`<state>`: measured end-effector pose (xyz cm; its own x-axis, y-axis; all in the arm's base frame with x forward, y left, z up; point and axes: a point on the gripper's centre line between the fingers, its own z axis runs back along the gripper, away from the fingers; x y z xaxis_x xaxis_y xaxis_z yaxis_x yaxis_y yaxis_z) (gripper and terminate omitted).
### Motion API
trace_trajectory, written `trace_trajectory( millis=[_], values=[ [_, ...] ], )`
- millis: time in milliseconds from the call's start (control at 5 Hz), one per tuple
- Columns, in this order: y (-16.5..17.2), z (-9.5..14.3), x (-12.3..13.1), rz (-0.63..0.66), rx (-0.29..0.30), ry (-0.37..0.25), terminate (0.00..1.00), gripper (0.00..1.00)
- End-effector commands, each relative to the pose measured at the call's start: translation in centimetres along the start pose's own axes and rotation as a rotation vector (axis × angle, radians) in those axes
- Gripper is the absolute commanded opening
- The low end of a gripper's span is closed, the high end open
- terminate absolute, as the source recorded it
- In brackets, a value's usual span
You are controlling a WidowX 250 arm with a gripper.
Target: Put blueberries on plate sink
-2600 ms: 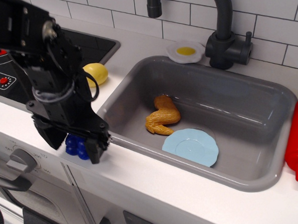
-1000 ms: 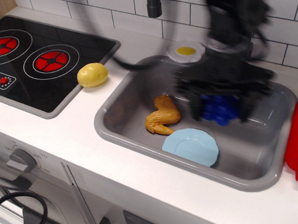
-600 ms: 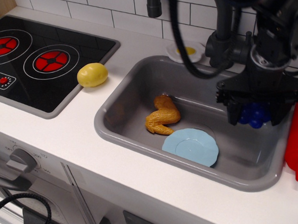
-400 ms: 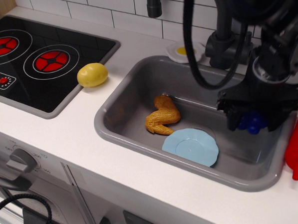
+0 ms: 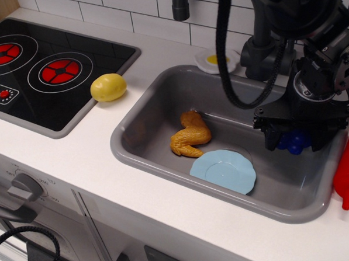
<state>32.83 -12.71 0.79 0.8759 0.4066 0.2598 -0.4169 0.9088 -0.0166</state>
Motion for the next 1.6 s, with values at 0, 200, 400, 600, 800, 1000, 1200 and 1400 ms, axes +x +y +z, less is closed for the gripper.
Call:
trace_trajectory(
  millis=[0, 200, 400, 600, 800, 1000, 1200, 1400],
  values=[
    [-0.1, -1.1, 0.4, 0.013, 0.014, 0.013, 0.0, 1.0],
    [-0.1, -0.8, 0.2, 0.009, 0.006, 0.025, 0.0, 1.0],
    [0.1, 0.0, 0.2, 0.018, -0.008, 0.03, 0.0, 1.0],
    [0.2, 1.9, 0.6, 0.027, -0.048, 0.02, 0.0, 1.0],
    [-0.2, 4.9, 1.4, 0.049, -0.11, 0.002, 0.0, 1.0],
    [-0.2, 7.7, 2.0, 0.053, -0.161, 0.012, 0.0, 1.0],
    [-0.2, 7.7, 2.0, 0.053, -0.161, 0.012, 0.0, 1.0],
    [-0.2, 7.7, 2.0, 0.053, -0.161, 0.012, 0.0, 1.0]
  ],
)
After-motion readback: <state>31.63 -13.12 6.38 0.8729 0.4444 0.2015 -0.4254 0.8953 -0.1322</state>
